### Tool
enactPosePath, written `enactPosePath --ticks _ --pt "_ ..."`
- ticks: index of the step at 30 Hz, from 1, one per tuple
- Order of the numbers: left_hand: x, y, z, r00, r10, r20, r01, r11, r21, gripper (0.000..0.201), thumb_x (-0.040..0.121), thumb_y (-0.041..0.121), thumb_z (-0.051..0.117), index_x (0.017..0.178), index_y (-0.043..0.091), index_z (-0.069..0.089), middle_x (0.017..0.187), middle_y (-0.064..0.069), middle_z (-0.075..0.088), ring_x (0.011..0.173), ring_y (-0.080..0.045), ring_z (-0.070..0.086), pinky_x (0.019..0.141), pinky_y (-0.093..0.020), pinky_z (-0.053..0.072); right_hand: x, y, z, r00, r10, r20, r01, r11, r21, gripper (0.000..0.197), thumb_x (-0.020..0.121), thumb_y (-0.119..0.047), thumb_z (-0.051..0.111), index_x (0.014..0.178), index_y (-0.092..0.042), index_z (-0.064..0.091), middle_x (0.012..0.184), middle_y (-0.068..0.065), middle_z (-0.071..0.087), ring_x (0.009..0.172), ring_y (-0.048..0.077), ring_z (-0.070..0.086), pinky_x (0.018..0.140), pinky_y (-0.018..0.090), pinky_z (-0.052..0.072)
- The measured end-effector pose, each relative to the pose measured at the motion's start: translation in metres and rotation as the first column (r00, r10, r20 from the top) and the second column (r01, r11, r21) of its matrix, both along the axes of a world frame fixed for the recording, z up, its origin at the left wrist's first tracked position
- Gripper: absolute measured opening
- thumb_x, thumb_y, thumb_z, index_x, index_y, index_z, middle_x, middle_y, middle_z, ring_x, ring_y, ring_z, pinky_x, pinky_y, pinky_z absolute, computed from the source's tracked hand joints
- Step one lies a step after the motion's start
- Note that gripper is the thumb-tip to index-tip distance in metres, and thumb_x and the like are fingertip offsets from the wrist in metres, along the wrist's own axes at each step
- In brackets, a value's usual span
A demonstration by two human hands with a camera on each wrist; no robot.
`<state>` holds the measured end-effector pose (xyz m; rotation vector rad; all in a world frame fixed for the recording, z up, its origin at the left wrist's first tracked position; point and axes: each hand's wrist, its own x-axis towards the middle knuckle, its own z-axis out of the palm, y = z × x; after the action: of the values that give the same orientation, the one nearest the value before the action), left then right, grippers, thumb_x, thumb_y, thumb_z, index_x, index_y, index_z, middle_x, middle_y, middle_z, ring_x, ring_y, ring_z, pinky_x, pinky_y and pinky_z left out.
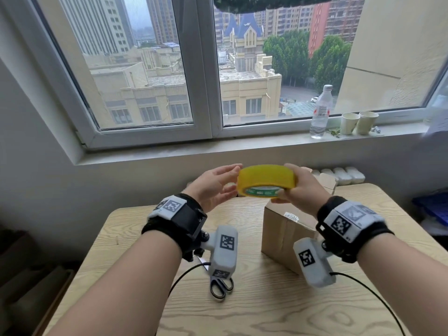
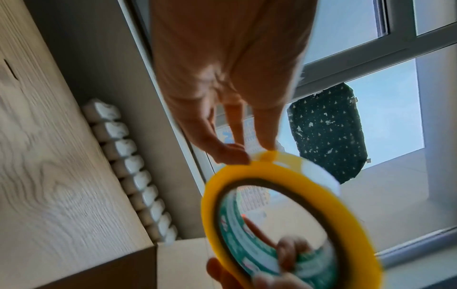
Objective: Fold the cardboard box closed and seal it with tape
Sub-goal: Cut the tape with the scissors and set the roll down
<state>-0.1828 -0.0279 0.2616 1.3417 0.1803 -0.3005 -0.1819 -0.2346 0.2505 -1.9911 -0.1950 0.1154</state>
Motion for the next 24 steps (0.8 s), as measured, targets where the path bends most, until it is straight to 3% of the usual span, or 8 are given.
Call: enactPosePath --ticks 3,6,8,10,12,14,17,24 --pt "-0.002 0.009 -0.003 0.985 -0.168 0.044 0.169 0.985 -0.02 0.046 0.072 0.04 0.074 0.108 0.011 0.067 0.096 -0.009 0.062 0.073 -0.016 0.055 0.055 -0.016 0.053 -0.003 0.004 -0.001 0.984 0.082 -0.159 -0.032 0.955 0.294 0.05 0.077 0.026 0.046 0.109 -0.012 0.053 0.111 0.02 0.061 0.096 0.033 0.066 0.071 0.04 0.061" --pt "-0.003 0.016 -0.007 0.96 -0.271 0.064 0.274 0.96 -0.052 0.069 0.045 0.046 0.091 0.101 0.011 0.069 0.082 -0.005 0.064 0.058 -0.011 0.058 0.052 -0.019 0.054 -0.004 0.005 -0.004 0.958 0.152 -0.243 -0.055 0.93 0.364 0.05 0.076 0.028 0.045 0.109 -0.01 0.054 0.107 0.019 0.064 0.091 0.034 0.068 0.067 0.04 0.062" --pt "-0.003 0.018 -0.006 0.946 -0.318 0.066 0.321 0.946 -0.042 0.064 0.049 0.039 0.09 0.101 0.009 0.069 0.077 -0.006 0.063 0.054 -0.01 0.06 0.054 -0.021 0.056 -0.004 0.004 -0.008 0.944 0.169 -0.283 -0.061 0.934 0.353 0.046 0.077 0.025 0.049 0.11 -0.006 0.055 0.108 0.02 0.066 0.094 0.037 0.068 0.073 0.044 0.061" --pt "-0.004 0.018 -0.005 0.948 -0.313 0.054 0.313 0.95 -0.001 0.052 0.061 0.032 0.081 0.103 0.005 0.067 0.075 -0.007 0.06 0.051 -0.009 0.058 0.055 -0.022 0.057 -0.002 0.004 -0.011 0.972 0.114 -0.204 -0.072 0.977 0.2 0.041 0.077 0.018 0.057 0.109 -0.008 0.056 0.105 0.018 0.066 0.097 0.034 0.067 0.077 0.041 0.059" --pt "-0.004 0.018 -0.006 0.961 -0.275 0.033 0.273 0.96 0.058 0.036 0.077 0.021 0.069 0.107 0.001 0.064 0.072 -0.006 0.059 0.048 -0.007 0.055 0.055 -0.023 0.058 0.0 0.004 -0.008 0.997 0.082 -0.012 -0.082 0.994 -0.077 0.036 0.074 0.007 0.068 0.101 -0.015 0.057 0.094 0.008 0.066 0.09 0.025 0.065 0.07 0.027 0.054" --pt "-0.004 0.017 -0.007 0.97 -0.244 0.015 0.241 0.964 0.115 0.023 0.089 0.01 0.059 0.109 -0.002 0.063 0.074 -0.007 0.058 0.046 -0.007 0.052 0.056 -0.024 0.059 -0.001 0.008 -0.003 0.985 0.123 0.125 -0.08 0.949 -0.304 0.036 0.071 -0.006 0.074 0.099 -0.02 0.058 0.087 0.0 0.062 0.083 0.018 0.059 0.067 0.024 0.047" --pt "-0.006 0.013 -0.009 0.971 -0.239 -0.001 0.234 0.951 0.203 0.013 0.092 0.003 0.057 0.101 0.0 0.065 0.074 -0.01 0.057 0.043 -0.007 0.051 0.057 -0.027 0.06 -0.003 0.018 -0.001 0.957 0.211 0.199 -0.075 0.844 -0.532 0.031 0.072 -0.018 0.074 0.098 -0.021 0.057 0.088 -0.002 0.057 0.083 0.019 0.055 0.071 0.028 0.044" --pt "-0.009 0.005 -0.01 0.967 -0.253 0.002 0.241 0.925 0.293 0.02 0.092 -0.005 0.049 0.099 0.002 0.067 0.075 -0.011 0.054 0.044 -0.005 0.051 0.059 -0.025 0.06 -0.002 0.016 -0.012 0.95 0.263 0.168 -0.113 0.791 -0.601 0.028 0.073 -0.02 0.073 0.094 -0.016 0.055 0.088 0.002 0.056 0.085 0.023 0.055 0.071 0.032 0.044"
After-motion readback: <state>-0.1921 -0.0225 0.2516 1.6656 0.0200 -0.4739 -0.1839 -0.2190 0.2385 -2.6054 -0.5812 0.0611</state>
